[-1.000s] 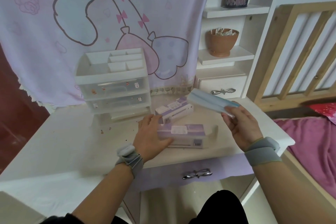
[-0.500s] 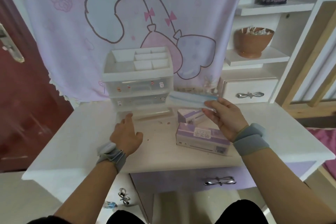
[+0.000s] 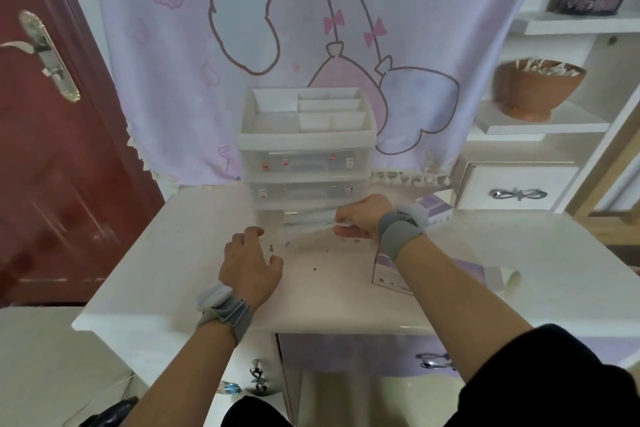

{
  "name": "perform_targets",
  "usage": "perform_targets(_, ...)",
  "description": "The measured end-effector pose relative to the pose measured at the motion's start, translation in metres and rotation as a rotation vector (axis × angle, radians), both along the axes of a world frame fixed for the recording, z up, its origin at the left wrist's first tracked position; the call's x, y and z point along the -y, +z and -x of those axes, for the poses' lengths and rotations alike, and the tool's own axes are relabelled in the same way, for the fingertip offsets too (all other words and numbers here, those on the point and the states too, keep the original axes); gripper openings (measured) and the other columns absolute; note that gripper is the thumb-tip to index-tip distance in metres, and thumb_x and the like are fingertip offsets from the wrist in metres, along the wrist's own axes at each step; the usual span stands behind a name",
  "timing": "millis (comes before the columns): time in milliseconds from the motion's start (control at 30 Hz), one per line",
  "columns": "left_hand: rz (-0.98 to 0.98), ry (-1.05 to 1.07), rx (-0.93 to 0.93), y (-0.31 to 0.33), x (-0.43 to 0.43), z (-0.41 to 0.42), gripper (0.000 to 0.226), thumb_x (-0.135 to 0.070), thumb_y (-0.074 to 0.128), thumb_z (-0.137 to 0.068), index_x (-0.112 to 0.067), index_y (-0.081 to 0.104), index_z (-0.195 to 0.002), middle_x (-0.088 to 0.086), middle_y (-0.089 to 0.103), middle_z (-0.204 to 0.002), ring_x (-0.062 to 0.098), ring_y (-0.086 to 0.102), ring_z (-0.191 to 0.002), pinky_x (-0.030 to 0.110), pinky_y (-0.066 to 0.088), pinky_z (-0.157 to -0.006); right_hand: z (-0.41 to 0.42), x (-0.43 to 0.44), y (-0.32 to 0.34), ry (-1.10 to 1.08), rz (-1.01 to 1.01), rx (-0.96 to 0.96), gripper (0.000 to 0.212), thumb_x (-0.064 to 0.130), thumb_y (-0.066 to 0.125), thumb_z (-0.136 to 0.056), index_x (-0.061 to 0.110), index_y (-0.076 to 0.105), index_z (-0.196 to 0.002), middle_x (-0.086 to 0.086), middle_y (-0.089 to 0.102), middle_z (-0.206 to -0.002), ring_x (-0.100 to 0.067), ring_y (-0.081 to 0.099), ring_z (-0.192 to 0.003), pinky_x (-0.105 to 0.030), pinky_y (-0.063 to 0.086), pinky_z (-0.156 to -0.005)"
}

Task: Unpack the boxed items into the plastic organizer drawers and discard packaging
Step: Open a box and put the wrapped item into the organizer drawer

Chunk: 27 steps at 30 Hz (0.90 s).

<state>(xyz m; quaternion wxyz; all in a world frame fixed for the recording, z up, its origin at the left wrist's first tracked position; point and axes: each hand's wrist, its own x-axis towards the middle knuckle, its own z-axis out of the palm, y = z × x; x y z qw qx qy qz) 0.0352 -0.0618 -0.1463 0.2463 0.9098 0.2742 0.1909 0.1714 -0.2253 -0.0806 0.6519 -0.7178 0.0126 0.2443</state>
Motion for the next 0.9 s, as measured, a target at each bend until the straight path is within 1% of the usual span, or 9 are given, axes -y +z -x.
perform_targets(133, 0.015, -0.012, 0.037, -0.001, -0.003, -0.001, 0.048, -0.025, 0.062, -0.084, -0.015, 0.045, -0.128, 0.010, 0.052, -0.123, 0.028, 0.048, -0.111, 0.037, 0.044, -0.080, -0.010, -0.009, -0.006, 0.059, 0.248, 0.072, 0.021, 0.005, 0.075, -0.074, -0.005, 0.067, -0.090, -0.022, 0.073, -0.086, -0.033, 0.073, -0.067, -0.045, 0.062, -0.067)
perform_targets(233, 0.027, -0.015, 0.058, -0.001, -0.003, -0.003, 0.046, -0.024, 0.062, -0.084, -0.014, 0.046, -0.126, 0.010, 0.052, -0.122, 0.028, 0.048, -0.110, 0.037, 0.044, -0.079, -0.008, -0.010, -0.007, 0.217, 0.566, 0.181, 0.015, 0.018, 0.071, -0.081, 0.007, 0.060, -0.083, -0.016, 0.072, -0.073, -0.029, 0.074, -0.064, -0.048, 0.061, -0.067)
perform_targets(367, 0.030, -0.025, 0.065, -0.005, -0.007, -0.002, 0.045, -0.026, 0.061, -0.084, -0.016, 0.046, -0.125, 0.009, 0.052, -0.122, 0.028, 0.048, -0.110, 0.033, 0.040, -0.076, -0.007, -0.014, -0.009, 0.402, 0.948, 0.428, 0.029, 0.029, 0.063, -0.083, 0.008, 0.068, -0.102, -0.010, 0.075, -0.081, -0.026, 0.074, -0.071, -0.043, 0.061, -0.075)
perform_targets(467, 0.049, -0.062, 0.078, -0.007, -0.011, -0.001, 0.051, -0.027, 0.062, -0.083, -0.019, 0.043, -0.130, 0.008, 0.052, -0.121, 0.027, 0.049, -0.108, 0.033, 0.041, -0.076, -0.009, -0.011, -0.007, 0.394, 0.972, 0.484, 0.029, 0.032, 0.060, -0.081, 0.010, 0.070, -0.097, -0.008, 0.075, -0.075, -0.024, 0.073, -0.063, -0.041, 0.062, -0.070)
perform_targets(567, 0.107, -0.101, 0.093, -0.008, -0.019, 0.001, 0.072, -0.028, 0.067, -0.081, -0.022, 0.030, -0.142, 0.004, 0.052, -0.121, 0.025, 0.052, -0.108, 0.039, 0.048, -0.083, -0.011, 0.003, -0.008, 0.265, 0.929, 0.666, 0.033, 0.044, 0.065, -0.074, 0.017, 0.068, -0.093, 0.001, 0.072, -0.074, -0.016, 0.070, -0.055, -0.034, 0.061, -0.066)
perform_targets(733, 0.324, -0.070, 0.135, -0.012, -0.029, -0.007, 0.083, -0.031, 0.072, -0.080, -0.018, 0.024, -0.147, 0.006, 0.053, -0.119, 0.024, 0.053, -0.106, 0.043, 0.049, -0.093, -0.017, 0.042, -0.011, 0.155, 0.705, 0.780, 0.040, 0.045, 0.066, -0.073, 0.031, 0.060, -0.110, 0.006, 0.060, -0.102, -0.013, 0.059, -0.086, -0.027, 0.045, -0.073)
perform_targets(800, 0.430, -0.053, 0.177, -0.013, -0.028, -0.015, 0.084, -0.025, 0.073, -0.079, -0.016, 0.026, -0.147, 0.009, 0.052, -0.126, 0.025, 0.053, -0.109, 0.044, 0.048, -0.096, -0.018, 0.052, -0.016, 0.221, 0.709, 0.741, 0.067, 0.046, 0.069, -0.071, 0.028, 0.046, -0.132, -0.003, 0.048, -0.125, -0.020, 0.054, -0.104, -0.036, 0.045, -0.088)
perform_targets(867, 0.492, -0.048, 0.214, -0.016, -0.025, -0.024, 0.085, -0.024, 0.074, -0.075, -0.014, 0.028, -0.147, 0.009, 0.050, -0.130, 0.029, 0.050, -0.117, 0.048, 0.045, -0.101, -0.020, 0.058, -0.023, 0.353, 0.811, 0.713, 0.097, 0.044, 0.073, -0.069, 0.022, 0.023, -0.149, -0.010, 0.028, -0.149, -0.031, 0.034, -0.133, -0.048, 0.030, -0.110)
perform_targets(900, 0.498, -0.045, 0.227, -0.017, -0.024, -0.029, 0.086, -0.025, 0.073, -0.073, -0.013, 0.029, -0.146, 0.009, 0.048, -0.131, 0.029, 0.048, -0.120, 0.050, 0.043, -0.102, -0.022, 0.060, -0.027, 0.388, 0.864, 0.726, 0.107, 0.046, 0.074, -0.066, 0.021, 0.014, -0.152, -0.009, 0.018, -0.155, -0.032, 0.023, -0.140, -0.049, 0.022, -0.115)
